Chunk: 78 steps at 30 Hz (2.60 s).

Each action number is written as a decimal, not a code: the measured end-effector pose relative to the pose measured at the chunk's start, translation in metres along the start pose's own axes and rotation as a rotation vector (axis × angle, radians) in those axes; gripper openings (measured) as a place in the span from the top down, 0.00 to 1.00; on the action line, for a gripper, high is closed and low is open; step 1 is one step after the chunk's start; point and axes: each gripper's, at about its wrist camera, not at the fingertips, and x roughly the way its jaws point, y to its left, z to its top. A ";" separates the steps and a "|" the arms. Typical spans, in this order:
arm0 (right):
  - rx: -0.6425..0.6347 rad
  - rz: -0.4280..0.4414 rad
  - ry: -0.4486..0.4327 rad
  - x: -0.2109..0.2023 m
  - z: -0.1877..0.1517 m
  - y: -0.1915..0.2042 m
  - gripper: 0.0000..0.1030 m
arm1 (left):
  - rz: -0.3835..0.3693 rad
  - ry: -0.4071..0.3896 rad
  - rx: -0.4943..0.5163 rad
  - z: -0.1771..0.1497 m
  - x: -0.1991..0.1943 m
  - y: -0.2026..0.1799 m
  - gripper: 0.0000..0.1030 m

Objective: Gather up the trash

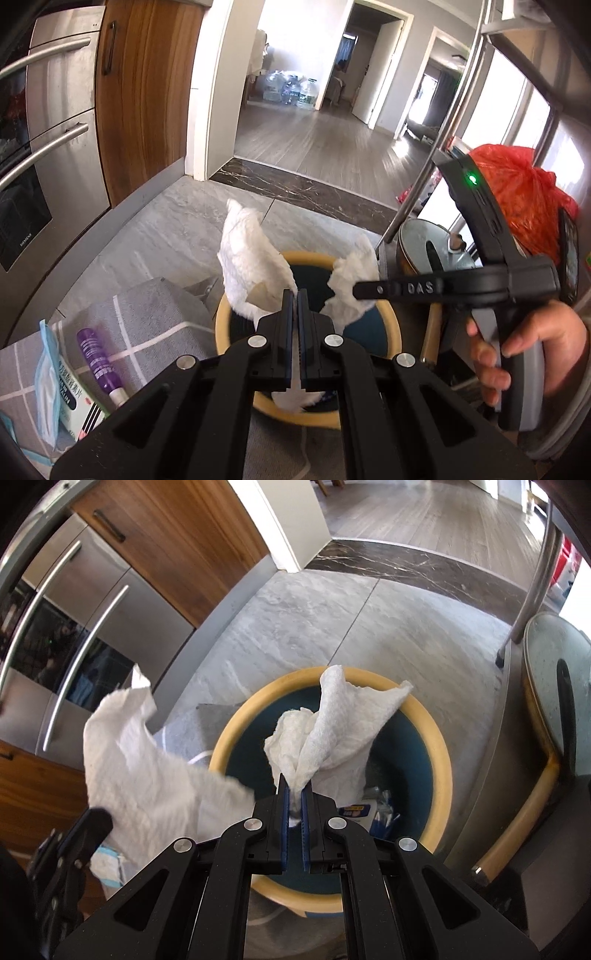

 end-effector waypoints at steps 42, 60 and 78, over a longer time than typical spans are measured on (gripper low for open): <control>0.073 -0.025 0.043 0.011 0.001 -0.008 0.22 | 0.204 0.146 0.105 -0.036 0.015 0.009 0.05; 0.071 0.030 0.032 0.005 0.000 0.003 0.15 | 0.206 0.144 0.118 -0.047 -0.006 0.017 0.10; -0.093 0.014 0.085 0.014 -0.007 0.032 0.55 | 0.223 0.149 0.152 -0.053 -0.013 0.018 0.13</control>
